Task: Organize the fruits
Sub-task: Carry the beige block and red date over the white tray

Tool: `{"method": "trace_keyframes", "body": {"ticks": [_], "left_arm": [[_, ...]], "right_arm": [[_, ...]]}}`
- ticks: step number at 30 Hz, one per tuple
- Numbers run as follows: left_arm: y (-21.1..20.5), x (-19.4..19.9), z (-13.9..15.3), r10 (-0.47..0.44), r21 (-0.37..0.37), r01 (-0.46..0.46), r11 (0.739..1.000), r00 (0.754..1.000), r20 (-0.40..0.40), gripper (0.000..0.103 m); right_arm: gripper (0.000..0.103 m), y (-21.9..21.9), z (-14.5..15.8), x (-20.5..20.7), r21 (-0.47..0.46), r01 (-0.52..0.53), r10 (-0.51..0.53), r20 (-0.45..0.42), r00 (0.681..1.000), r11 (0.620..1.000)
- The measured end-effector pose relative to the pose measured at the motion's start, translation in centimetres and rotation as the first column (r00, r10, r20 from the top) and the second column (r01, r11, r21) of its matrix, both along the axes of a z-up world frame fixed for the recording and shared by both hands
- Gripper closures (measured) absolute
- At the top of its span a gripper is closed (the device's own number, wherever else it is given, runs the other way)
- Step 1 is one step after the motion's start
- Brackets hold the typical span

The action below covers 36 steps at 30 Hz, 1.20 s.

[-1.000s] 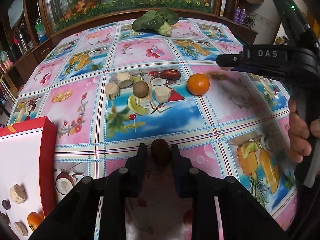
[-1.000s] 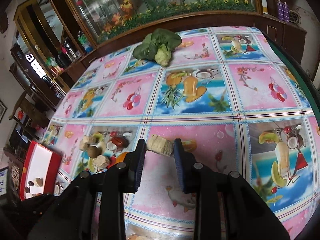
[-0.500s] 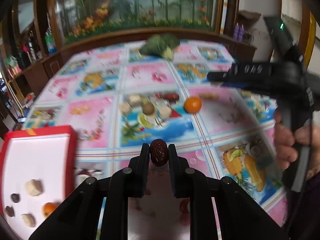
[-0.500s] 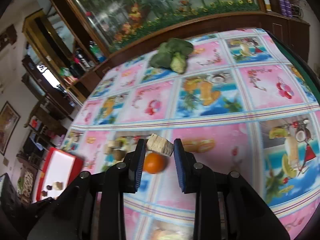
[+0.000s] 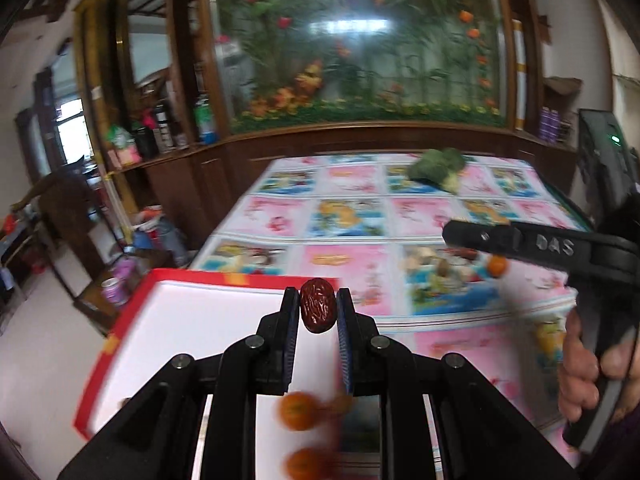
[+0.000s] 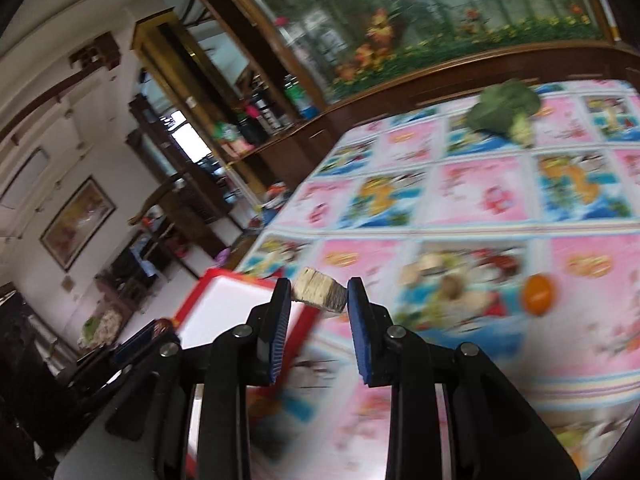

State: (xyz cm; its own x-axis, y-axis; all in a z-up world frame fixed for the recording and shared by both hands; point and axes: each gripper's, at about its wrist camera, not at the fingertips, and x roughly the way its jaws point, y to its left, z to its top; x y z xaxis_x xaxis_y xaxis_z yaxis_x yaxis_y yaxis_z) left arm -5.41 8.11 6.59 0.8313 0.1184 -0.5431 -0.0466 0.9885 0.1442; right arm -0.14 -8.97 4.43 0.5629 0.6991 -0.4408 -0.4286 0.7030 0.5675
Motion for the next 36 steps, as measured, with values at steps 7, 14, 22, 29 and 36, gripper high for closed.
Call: {"method": "trace_keyframes", "body": {"ticks": [7, 14, 22, 29, 36], "left_arm": [[4.8, -0.4, -0.7, 0.103, 0.001, -0.103, 0.995, 0.995, 0.007, 0.086], [8.3, -0.7, -2.1, 0.167, -0.010, -0.167, 0.986, 0.986, -0.011, 0.086], [11.0, -0.4, -4.3, 0.224, -0.007, -0.225, 0.974, 0.973, -0.056, 0.086], [13.1, -0.6, -5.1, 0.268, -0.012, -0.269, 0.963, 0.961, -0.076, 0.086], [13.8, -0.3, -6.0, 0.286, 0.003, -0.287, 0.958, 0.953, -0.096, 0.086]], "right_arm": [[0.072, 7.2, -1.5, -1.2, -0.025, -0.118, 0.117, -0.033, 0.993, 0.993], [0.072, 11.5, -2.7, -3.0, -0.104, -0.203, 0.201, -0.030, 0.979, 0.974], [0.072, 14.4, -3.9, -3.8, -0.194, -0.252, 0.248, -0.046, 0.968, 0.948], [0.072, 14.9, -4.4, -4.3, -0.226, -0.268, 0.266, -0.043, 0.963, 0.936], [0.072, 16.5, -4.1, -6.0, -0.272, -0.334, 0.347, 0.002, 0.938, 0.902]]}}
